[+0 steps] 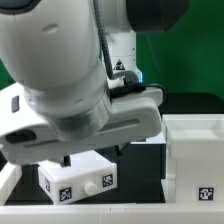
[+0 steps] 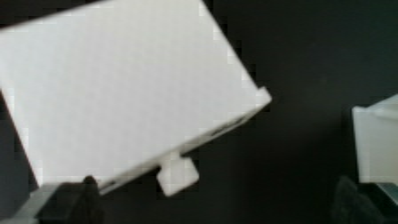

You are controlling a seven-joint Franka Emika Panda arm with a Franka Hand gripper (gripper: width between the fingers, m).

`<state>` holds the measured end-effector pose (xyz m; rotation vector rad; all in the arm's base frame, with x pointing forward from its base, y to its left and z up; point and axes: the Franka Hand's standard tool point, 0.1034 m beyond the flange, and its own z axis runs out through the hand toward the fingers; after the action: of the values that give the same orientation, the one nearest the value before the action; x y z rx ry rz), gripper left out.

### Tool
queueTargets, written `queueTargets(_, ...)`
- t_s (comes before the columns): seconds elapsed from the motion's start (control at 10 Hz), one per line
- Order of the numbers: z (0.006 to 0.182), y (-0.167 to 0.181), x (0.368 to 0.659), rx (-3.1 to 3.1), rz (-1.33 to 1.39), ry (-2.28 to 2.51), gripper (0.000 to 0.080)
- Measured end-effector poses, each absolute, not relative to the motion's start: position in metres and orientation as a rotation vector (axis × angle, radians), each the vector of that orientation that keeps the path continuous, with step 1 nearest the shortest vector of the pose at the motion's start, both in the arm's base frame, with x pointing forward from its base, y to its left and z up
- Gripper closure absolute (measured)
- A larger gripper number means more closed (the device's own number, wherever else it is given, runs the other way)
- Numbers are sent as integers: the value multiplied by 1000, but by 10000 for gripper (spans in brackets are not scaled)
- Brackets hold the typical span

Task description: Assemble drawer

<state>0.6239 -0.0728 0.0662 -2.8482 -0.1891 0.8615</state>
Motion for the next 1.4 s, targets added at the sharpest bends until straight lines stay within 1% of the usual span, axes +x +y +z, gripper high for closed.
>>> queueTargets(0.2,50,-73,629,-2880,791,-190,150)
queueTargets(0.6,48,-74,628,-2863,784,-146,150)
queueTargets(0.8,27,-83,622,-2871,751,-166,150)
queueTargets(0.9,22,-84,618,-2872,753,-163,150)
queueTargets(1.2,17,-97,610,-2884,771,-137,150)
queueTargets(1.4,12,-105,599,-2887,791,-109,150)
